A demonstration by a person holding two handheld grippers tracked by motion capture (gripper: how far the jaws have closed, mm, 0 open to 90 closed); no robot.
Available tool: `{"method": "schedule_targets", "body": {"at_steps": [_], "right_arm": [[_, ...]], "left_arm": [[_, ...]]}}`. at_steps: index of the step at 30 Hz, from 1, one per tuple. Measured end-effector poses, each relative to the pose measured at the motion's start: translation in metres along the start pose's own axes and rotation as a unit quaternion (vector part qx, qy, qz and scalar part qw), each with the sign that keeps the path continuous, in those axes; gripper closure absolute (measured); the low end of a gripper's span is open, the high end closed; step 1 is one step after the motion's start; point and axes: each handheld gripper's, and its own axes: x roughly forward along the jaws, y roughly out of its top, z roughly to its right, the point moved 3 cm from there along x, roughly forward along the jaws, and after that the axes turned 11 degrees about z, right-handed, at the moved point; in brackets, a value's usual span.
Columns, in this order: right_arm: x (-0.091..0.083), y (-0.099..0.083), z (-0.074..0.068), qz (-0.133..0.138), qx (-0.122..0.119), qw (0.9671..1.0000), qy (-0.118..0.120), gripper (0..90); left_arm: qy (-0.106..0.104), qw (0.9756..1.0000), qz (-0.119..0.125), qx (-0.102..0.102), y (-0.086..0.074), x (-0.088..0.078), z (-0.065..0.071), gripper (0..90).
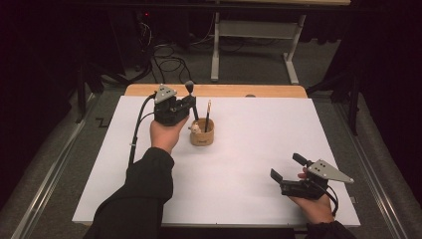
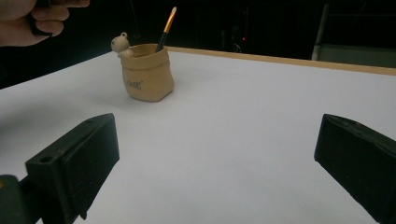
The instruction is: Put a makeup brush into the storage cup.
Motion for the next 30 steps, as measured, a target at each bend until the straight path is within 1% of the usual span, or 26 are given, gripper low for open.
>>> {"method": "schedule_targets", "body": {"at_steps": [5, 10, 24, 30], "right_arm": [[0.0, 0.0, 0.0, 0.0, 0.0, 1.0, 0.0, 0.6], [0.0, 0.0, 0.0, -0.001, -0.001, 1.0, 0.001, 0.7], [0.001, -0.002, 0.0, -0.007, 0.0, 1.0, 0.003, 1.2], [0.001, -0.003, 0.0, -0.008, 0.001, 1.0, 0.004, 1.2]], "left_arm": [[-0.001, 1.0, -0.008, 0.004, -0.005, 0.003, 0.002, 78.2], [0.001, 0.9999, -0.016, 0.003, -0.011, 0.006, 0.002, 78.2], [0.002, 0.9992, -0.041, -0.004, -0.034, 0.009, -0.001, 78.1], [0.003, 0.9987, -0.051, -0.01, -0.041, 0.009, -0.004, 78.1]]}}
